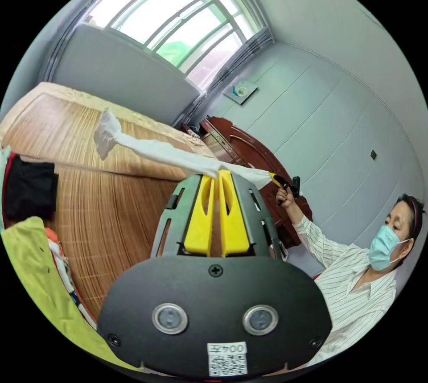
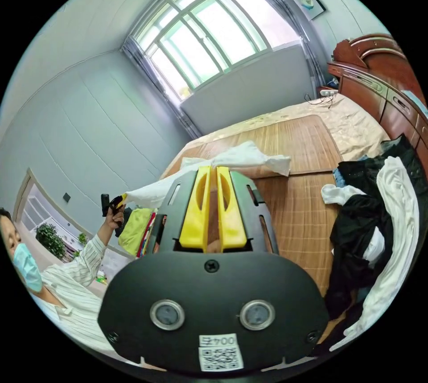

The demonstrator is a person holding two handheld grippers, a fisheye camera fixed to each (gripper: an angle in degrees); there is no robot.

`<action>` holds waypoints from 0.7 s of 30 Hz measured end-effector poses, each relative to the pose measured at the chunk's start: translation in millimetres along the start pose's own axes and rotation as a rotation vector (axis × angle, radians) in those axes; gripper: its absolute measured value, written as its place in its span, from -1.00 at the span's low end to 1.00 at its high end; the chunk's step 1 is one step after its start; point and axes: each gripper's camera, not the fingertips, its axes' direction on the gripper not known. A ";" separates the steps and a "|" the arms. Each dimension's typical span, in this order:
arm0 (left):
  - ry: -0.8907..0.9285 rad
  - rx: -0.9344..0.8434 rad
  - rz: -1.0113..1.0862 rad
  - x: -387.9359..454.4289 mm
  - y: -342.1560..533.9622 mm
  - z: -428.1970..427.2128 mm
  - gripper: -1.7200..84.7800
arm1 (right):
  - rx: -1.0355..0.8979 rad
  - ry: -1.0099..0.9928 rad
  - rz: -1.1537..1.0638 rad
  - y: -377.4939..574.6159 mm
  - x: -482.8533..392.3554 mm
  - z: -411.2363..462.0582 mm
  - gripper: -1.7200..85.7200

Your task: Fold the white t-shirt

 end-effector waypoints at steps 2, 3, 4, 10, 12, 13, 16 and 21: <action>0.007 -0.035 -0.057 -40.8 62.5 26.9 -0.89 | -0.100 0.025 0.026 40.0 19.5 34.0 -0.88; 0.004 -0.066 -0.099 -67.2 103.1 44.9 -0.89 | -0.124 0.028 0.033 49.8 23.8 42.1 -0.88; -0.018 -0.102 -0.143 -89.9 141.6 61.3 -0.89 | -0.168 0.046 0.047 70.1 31.4 57.8 -0.88; -0.107 -0.327 -0.277 -146.5 320.8 134.4 -0.89 | -0.393 0.182 0.095 167.3 51.9 119.2 -0.87; -0.130 -0.387 -0.315 -151.2 368.7 152.8 -0.89 | -0.447 0.218 0.098 194.8 53.0 131.7 -0.87; -0.151 -0.423 -0.340 -150.5 397.3 162.8 -0.89 | -0.477 0.235 0.103 212.1 53.1 138.0 -0.87; -0.191 -0.475 -0.386 -136.1 452.0 174.0 -0.90 | -0.529 0.289 0.092 248.3 45.8 145.1 -0.87; -0.262 -0.541 -0.397 -84.0 498.4 167.9 -0.90 | -0.503 0.281 0.116 281.2 26.1 133.8 -0.88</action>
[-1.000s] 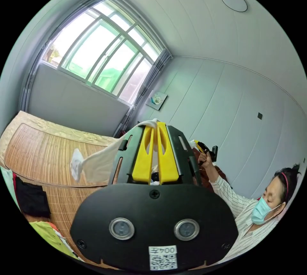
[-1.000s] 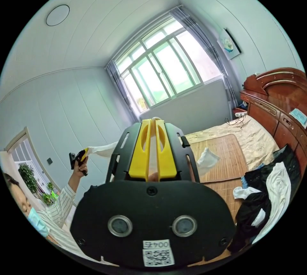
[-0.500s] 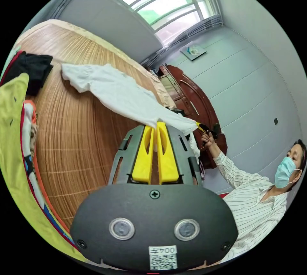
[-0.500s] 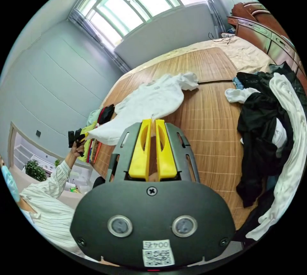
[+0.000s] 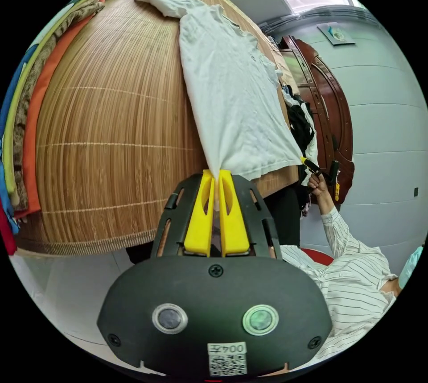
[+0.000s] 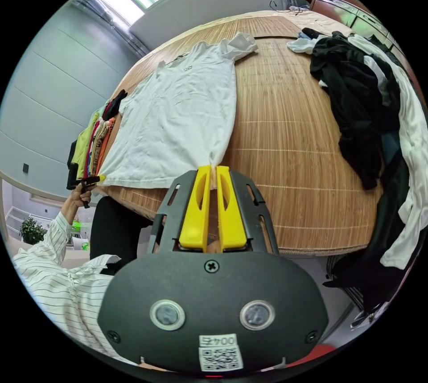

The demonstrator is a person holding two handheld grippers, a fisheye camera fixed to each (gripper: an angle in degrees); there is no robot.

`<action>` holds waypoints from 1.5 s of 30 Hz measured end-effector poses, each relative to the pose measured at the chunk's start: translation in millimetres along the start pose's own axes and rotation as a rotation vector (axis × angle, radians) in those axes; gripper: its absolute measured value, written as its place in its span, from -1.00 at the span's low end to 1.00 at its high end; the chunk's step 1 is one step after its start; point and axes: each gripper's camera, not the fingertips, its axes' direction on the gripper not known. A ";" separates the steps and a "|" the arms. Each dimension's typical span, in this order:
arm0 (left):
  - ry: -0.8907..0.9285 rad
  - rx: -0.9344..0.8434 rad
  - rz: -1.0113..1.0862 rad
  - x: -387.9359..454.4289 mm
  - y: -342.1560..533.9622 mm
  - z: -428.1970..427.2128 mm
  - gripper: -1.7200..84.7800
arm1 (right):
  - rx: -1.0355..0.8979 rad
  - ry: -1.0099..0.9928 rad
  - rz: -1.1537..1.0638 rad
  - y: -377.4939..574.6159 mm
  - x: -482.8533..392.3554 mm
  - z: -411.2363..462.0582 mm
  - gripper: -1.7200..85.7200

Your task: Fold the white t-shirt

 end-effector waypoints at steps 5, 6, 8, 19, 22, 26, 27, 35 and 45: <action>-0.049 -0.073 0.045 43.1 58.5 -1.9 -0.90 | -0.014 -0.021 0.011 37.2 -14.5 -3.0 -0.87; -0.048 -0.083 0.046 50.0 72.3 -3.7 -0.90 | -0.017 -0.026 0.015 41.2 -15.5 -2.9 -0.87; -0.047 -0.088 0.050 58.0 90.4 -6.8 -0.90 | -0.031 -0.041 0.025 54.9 -19.7 0.2 -0.87; 0.008 -0.027 0.013 111.0 168.9 -39.1 -0.87 | -0.080 -0.004 0.136 60.3 -45.7 33.5 -0.84; -0.016 0.063 0.031 143.4 207.4 -86.5 -0.87 | -0.087 0.005 0.163 59.0 -51.2 24.8 -0.81; -0.186 0.234 0.083 220.3 252.7 -159.0 -0.91 | -0.056 0.011 0.207 59.7 -57.0 6.4 -0.82; -0.316 0.278 0.134 264.2 257.5 -175.3 -0.92 | -0.047 0.017 0.202 57.5 -60.2 3.9 -0.83; -0.573 0.199 0.484 516.1 165.1 -76.9 -0.95 | -0.233 0.296 -0.198 -22.2 -179.8 65.0 -0.88; -0.951 0.105 0.606 620.9 197.3 71.4 -0.95 | -0.319 0.560 -0.378 -6.2 -210.1 128.5 -0.87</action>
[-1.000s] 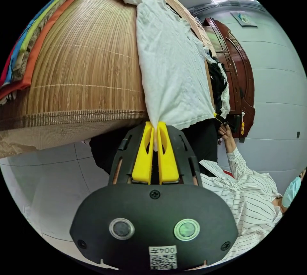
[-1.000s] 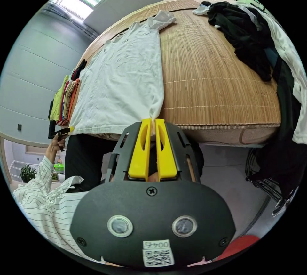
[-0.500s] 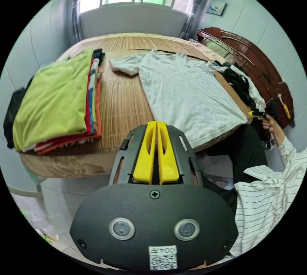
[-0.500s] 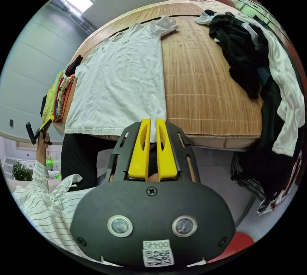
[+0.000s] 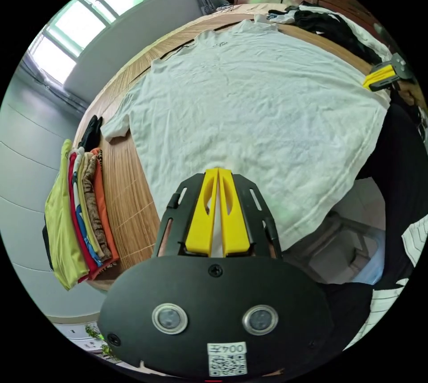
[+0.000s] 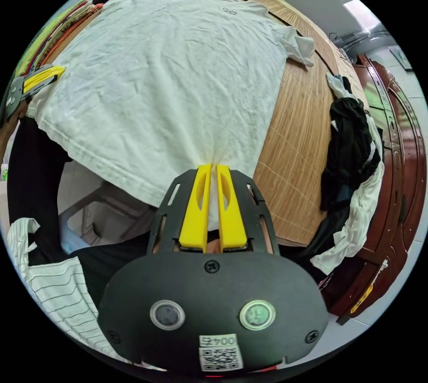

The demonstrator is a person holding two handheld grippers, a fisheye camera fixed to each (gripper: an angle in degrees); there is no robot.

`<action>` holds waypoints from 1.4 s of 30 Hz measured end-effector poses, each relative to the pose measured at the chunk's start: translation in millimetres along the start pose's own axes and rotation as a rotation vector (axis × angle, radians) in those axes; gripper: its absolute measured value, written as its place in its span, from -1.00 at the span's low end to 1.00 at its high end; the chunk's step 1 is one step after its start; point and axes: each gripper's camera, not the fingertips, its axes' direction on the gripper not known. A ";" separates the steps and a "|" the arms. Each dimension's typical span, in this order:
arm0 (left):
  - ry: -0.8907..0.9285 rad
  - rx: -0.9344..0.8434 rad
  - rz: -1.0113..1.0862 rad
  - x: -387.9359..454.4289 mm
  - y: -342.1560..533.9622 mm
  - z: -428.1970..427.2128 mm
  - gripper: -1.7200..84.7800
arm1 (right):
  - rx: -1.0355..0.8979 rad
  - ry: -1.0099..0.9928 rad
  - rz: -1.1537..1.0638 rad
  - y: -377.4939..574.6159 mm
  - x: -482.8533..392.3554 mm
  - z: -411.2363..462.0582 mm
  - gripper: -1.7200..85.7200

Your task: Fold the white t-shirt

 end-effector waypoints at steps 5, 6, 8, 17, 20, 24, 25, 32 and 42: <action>-0.041 -0.013 -0.015 24.3 -3.8 -31.2 -0.95 | -0.005 0.103 -0.031 9.6 -16.3 12.5 -0.89; -0.024 -0.025 -0.026 22.0 -6.9 -38.1 -0.95 | -0.001 0.084 -0.014 11.6 -12.5 13.3 -0.90; 0.023 -0.029 -0.058 12.3 -7.4 -47.7 -0.95 | 0.037 -0.026 0.051 24.6 10.3 15.7 -0.93; 0.311 0.046 -0.320 -70.5 -15.6 -123.2 -0.95 | 0.422 -0.556 0.543 77.5 132.8 11.7 -0.98; 0.318 0.107 -0.318 -78.9 -78.3 -174.6 -0.94 | 0.544 -0.684 0.814 83.7 176.5 27.9 -0.98; 0.349 0.157 -0.180 -28.8 -226.2 -217.3 -0.90 | 0.653 -0.745 0.907 81.8 208.0 43.8 -0.98; 0.352 0.164 -0.130 -0.6 -275.6 -219.5 -0.89 | 0.634 -0.746 0.876 76.3 210.9 55.3 -0.98; 0.330 0.214 0.091 188.7 -535.0 -180.0 -0.78 | 0.458 -0.866 0.906 85.5 218.9 142.4 -0.98; 0.219 0.072 0.174 342.1 -717.8 -48.2 -0.69 | 0.515 -1.008 0.902 107.7 270.9 168.5 -0.98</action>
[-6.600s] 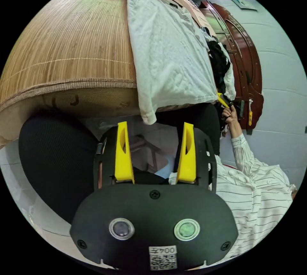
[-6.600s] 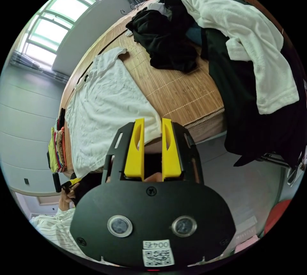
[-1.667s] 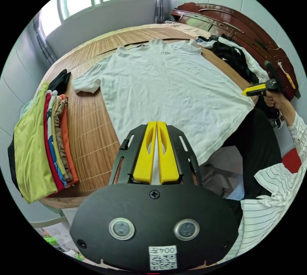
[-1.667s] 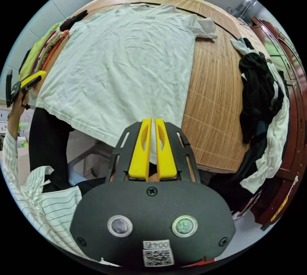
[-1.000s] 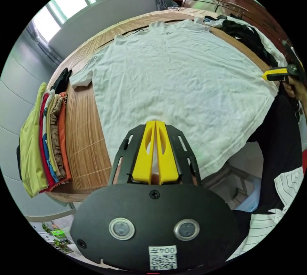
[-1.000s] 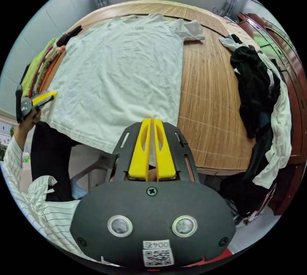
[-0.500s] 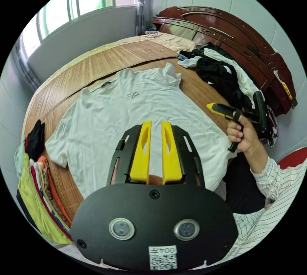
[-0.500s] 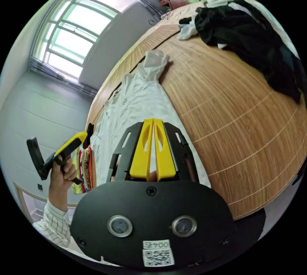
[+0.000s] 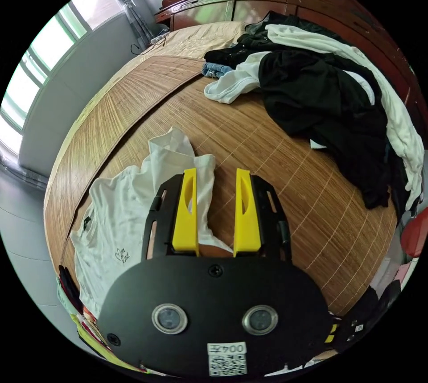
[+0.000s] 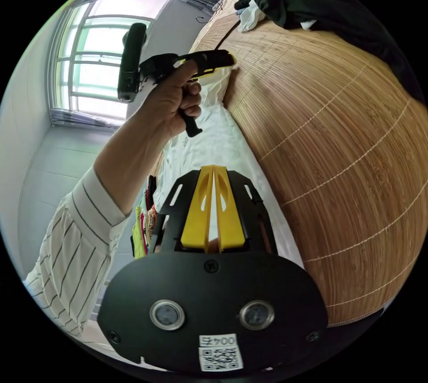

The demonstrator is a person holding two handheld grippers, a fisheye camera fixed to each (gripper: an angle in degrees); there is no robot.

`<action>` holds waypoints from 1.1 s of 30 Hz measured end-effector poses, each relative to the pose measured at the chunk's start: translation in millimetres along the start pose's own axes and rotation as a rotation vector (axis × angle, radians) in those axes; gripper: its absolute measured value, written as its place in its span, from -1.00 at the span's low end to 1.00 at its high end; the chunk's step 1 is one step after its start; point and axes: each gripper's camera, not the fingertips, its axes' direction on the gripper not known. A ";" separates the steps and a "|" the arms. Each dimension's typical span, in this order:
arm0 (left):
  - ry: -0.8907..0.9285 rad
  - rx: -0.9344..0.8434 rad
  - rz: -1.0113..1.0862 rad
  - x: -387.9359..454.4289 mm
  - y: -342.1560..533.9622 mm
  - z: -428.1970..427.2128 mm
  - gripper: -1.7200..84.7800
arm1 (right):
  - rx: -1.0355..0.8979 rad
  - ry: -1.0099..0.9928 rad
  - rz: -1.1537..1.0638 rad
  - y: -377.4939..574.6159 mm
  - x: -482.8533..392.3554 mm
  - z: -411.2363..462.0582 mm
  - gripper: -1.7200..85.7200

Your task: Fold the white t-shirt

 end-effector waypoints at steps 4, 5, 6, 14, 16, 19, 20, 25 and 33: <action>-0.032 -0.043 -0.047 -7.2 4.7 39.8 -0.78 | 0.002 -0.036 0.044 -9.4 26.2 -15.2 -0.98; -0.037 -0.050 -0.052 -8.4 6.9 44.1 -0.80 | 0.003 -0.047 0.053 -12.0 32.6 -18.6 -0.98; -0.036 -0.044 -0.057 -11.2 12.4 47.4 -0.84 | 0.003 -0.049 0.055 -13.2 35.0 -19.9 -0.98; 0.004 0.097 -0.094 -66.8 79.3 -21.2 -0.92 | -0.026 -0.047 0.029 -22.3 49.2 -21.4 -0.98; 0.098 0.196 -0.210 -125.6 133.9 -55.6 -0.92 | -0.029 -0.045 0.023 -23.1 50.5 -21.0 -0.98; 0.246 0.332 -0.426 -210.5 229.4 -77.2 -0.93 | -0.033 -0.038 0.011 -24.3 50.8 -19.0 -0.98; 0.273 0.366 -0.480 -227.0 252.6 -78.1 -0.93 | -0.034 -0.033 0.008 -24.6 50.9 -17.2 -0.98; 0.598 0.591 -1.048 -342.7 481.3 -7.1 -0.92 | -0.056 -0.003 -0.005 -25.2 49.6 -4.3 -0.98; 0.864 0.644 -1.490 -375.3 701.4 115.6 -0.85 | -0.084 0.047 0.008 -26.3 48.3 21.4 -0.98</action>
